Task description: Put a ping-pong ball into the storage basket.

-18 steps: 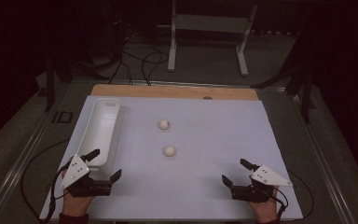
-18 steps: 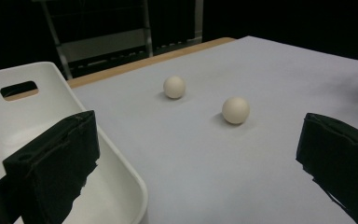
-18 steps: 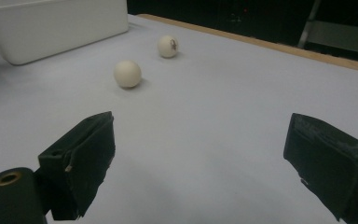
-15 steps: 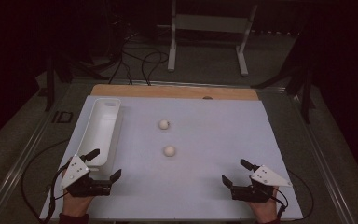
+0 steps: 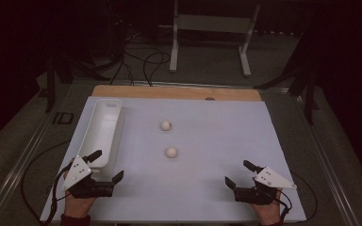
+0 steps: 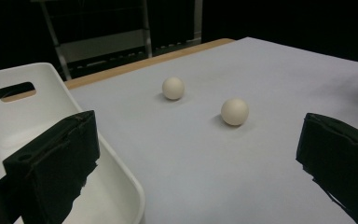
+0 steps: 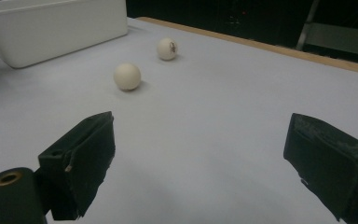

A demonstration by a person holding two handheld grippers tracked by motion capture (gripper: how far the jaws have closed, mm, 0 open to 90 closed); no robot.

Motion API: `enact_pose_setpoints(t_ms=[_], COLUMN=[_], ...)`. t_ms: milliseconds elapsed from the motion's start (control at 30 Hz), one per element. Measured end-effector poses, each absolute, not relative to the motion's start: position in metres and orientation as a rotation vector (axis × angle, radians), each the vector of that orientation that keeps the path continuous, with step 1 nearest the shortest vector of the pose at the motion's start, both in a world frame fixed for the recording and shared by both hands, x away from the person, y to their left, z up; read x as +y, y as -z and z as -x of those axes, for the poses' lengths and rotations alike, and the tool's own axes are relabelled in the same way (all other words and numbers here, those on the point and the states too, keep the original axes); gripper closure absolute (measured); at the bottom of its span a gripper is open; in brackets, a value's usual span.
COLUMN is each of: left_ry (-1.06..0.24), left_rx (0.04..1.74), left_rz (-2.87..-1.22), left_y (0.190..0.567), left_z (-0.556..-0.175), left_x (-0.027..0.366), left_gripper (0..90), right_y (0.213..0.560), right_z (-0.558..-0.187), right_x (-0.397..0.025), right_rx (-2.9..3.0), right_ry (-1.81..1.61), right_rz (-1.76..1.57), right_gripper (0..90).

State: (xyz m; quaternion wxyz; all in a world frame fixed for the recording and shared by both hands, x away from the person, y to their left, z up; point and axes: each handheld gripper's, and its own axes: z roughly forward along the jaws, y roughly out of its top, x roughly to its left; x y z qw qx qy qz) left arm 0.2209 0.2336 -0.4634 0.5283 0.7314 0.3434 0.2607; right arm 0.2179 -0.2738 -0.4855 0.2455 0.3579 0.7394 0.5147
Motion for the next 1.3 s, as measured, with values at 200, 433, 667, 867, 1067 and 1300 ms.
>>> enact_pose_setpoints(t_ms=[200, 433, 667, 867, 1067, 1300], left_ry=[-0.624, -0.632, -0.631, -0.615, -0.62, -0.623], left_rx=[0.821, 0.828, 0.828, 0.813, 0.81, 0.783], left_rz=[-1.744, -1.745, -1.762, -1.78, -1.806, -1.828], left_y=[0.463, 0.459, 0.457, 0.449, 0.443, 0.438], left_z=[-0.22, -0.218, -0.22, -0.219, -0.221, -0.226], left_x=[0.232, 0.231, 0.227, 0.223, 0.221, 0.217], left_gripper=[0.0, 0.0, 0.0, 0.0, 0.0, 0.0], right_y=[0.485, 0.484, 0.483, 0.482, 0.481, 0.48], right_z=[-0.218, -0.217, -0.218, -0.22, -0.221, -0.222], right_x=[-0.274, -0.274, -0.273, -0.271, -0.27, -0.271], right_rx=[2.016, 2.008, 2.011, 2.015, 2.016, 2.013], right_ry=[-1.403, -1.412, -1.393, -1.392, -1.406, -1.411], right_rz=[-0.974, -0.971, -0.966, -0.95, -0.95, -0.948], right_gripper=[8.6, 8.6, 8.6, 8.6, 8.6, 8.6])
